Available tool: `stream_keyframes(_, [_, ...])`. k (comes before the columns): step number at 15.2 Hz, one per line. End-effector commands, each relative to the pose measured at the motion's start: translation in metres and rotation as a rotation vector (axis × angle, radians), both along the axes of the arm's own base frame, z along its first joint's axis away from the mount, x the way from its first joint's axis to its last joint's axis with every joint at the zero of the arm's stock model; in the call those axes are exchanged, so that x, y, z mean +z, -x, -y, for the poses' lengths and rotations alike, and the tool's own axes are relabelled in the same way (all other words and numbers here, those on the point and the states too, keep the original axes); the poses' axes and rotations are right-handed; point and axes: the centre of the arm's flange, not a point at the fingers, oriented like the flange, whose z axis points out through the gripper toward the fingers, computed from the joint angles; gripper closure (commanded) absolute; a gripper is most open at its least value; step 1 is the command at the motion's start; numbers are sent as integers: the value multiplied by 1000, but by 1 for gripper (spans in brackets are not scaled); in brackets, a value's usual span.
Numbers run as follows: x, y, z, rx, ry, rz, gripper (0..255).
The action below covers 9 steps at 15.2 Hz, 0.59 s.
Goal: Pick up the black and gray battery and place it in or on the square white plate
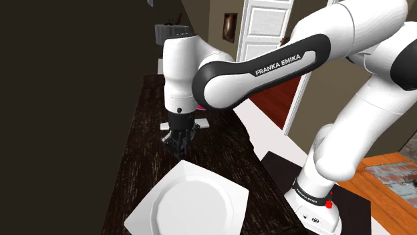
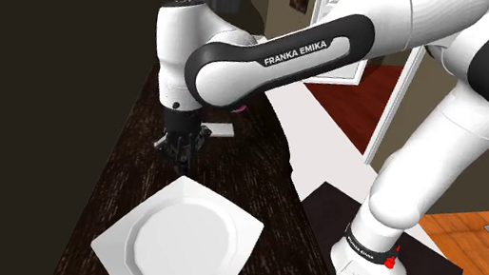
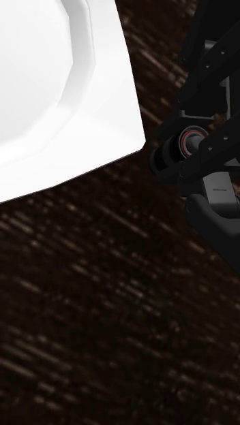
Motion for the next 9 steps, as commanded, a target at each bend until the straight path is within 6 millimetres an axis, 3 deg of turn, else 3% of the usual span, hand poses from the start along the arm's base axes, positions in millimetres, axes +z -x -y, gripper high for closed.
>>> stream_keyframes(1, [11,0,0,0,0,0,255])
stream_keyframes(9, [53,0,0,0,0,0,255])
